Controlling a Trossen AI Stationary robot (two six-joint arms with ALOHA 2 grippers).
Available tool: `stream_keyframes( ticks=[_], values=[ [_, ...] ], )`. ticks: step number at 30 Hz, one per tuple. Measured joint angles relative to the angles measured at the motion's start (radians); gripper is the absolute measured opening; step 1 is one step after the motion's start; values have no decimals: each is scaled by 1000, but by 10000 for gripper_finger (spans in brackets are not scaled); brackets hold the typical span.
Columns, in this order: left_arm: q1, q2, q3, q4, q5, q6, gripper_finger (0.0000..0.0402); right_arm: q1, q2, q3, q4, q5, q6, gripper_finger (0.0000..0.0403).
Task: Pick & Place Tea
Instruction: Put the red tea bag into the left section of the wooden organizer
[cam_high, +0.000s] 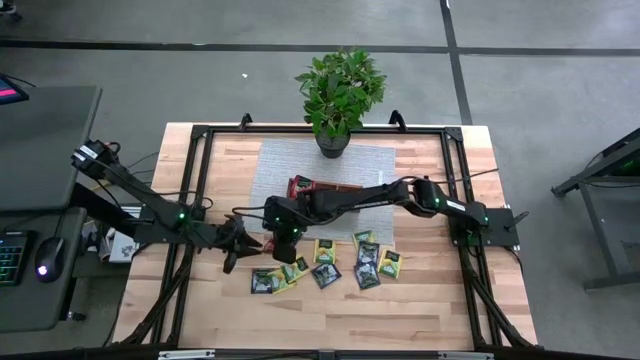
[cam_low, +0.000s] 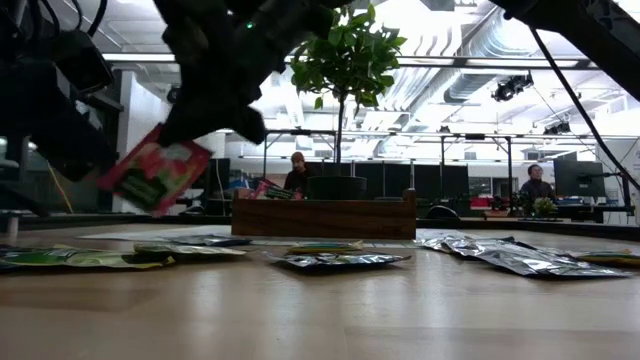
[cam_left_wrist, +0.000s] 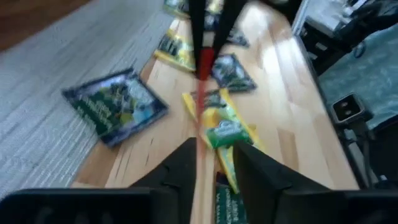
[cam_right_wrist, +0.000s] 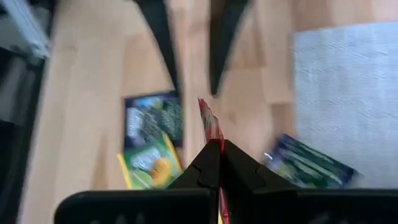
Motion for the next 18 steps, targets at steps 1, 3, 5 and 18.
stream_keyframes(
  ticks=[1,3,5,18],
  values=[
    [0,-17,1,-6,-10,3,117,0,-10,0,-15,17,-6,1],
    [0,-53,1,-41,-34,4,129,0,-36,0,-37,53,-17,1],
    [0,-89,1,-76,-60,4,135,0,-69,0,-65,99,-25,0],
    [0,-245,0,-163,-220,52,138,13,-460,-513,310,304,69,0]
  ],
)
